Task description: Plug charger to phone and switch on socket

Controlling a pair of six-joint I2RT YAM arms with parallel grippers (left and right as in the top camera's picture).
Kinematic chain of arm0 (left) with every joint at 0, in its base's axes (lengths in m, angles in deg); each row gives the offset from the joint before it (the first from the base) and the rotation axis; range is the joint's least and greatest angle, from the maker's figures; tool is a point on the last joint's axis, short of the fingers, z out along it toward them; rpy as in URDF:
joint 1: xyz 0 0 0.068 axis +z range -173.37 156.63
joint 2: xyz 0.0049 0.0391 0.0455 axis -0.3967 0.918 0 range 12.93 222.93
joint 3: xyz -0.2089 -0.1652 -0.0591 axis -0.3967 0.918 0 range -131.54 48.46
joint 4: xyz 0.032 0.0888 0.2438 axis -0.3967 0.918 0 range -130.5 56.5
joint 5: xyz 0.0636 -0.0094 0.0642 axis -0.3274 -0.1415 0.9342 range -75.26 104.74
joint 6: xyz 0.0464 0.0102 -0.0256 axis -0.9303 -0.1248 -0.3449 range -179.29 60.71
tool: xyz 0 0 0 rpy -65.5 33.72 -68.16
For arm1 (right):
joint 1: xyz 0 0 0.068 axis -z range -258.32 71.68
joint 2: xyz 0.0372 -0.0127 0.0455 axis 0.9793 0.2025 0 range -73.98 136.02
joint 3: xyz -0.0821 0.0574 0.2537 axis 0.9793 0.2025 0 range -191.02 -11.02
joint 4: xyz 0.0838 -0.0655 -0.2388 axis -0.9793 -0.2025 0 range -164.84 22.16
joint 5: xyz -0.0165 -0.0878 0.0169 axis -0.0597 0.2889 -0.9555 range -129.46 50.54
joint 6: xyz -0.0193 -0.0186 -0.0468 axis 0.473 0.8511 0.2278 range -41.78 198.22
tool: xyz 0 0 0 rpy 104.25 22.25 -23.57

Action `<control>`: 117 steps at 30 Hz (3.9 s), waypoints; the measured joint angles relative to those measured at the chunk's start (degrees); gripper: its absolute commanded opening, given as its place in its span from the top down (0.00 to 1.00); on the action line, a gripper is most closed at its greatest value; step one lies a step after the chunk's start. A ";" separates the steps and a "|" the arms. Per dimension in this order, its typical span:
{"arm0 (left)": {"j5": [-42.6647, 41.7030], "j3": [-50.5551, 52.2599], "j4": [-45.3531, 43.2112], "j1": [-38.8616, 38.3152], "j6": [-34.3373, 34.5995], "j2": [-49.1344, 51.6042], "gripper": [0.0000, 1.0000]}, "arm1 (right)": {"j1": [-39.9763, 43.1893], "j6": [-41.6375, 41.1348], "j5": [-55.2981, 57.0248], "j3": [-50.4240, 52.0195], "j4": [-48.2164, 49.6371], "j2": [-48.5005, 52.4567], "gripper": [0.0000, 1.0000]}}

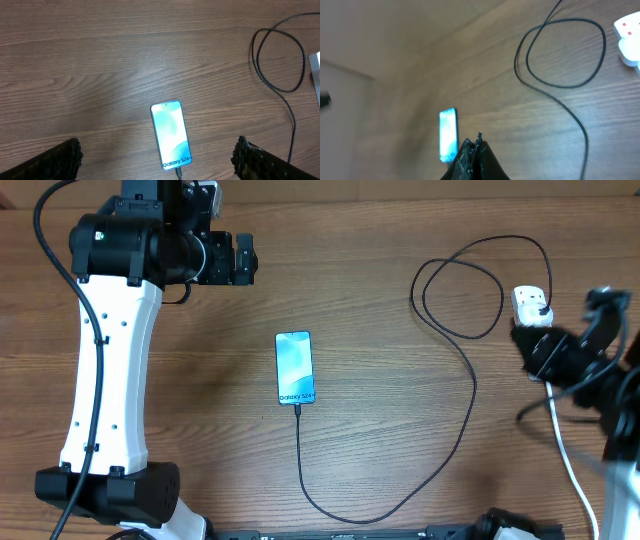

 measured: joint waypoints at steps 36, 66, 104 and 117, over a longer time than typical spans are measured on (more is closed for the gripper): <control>0.00 0.00 0.02 0.00 0.00 0.00 0.00 | -8.72 2.56 16.98 -0.02 -9.16 -6.80 0.00; 0.00 0.02 0.02 0.00 0.00 0.00 0.00 | -21.97 3.72 25.97 54.10 46.95 -43.12 0.00; 0.00 0.02 0.02 0.00 0.00 0.00 0.00 | -22.29 3.58 24.68 70.34 58.40 -56.33 0.00; 0.00 0.02 0.02 0.00 0.00 0.00 0.00 | -22.29 3.54 24.37 70.34 58.40 -56.33 0.00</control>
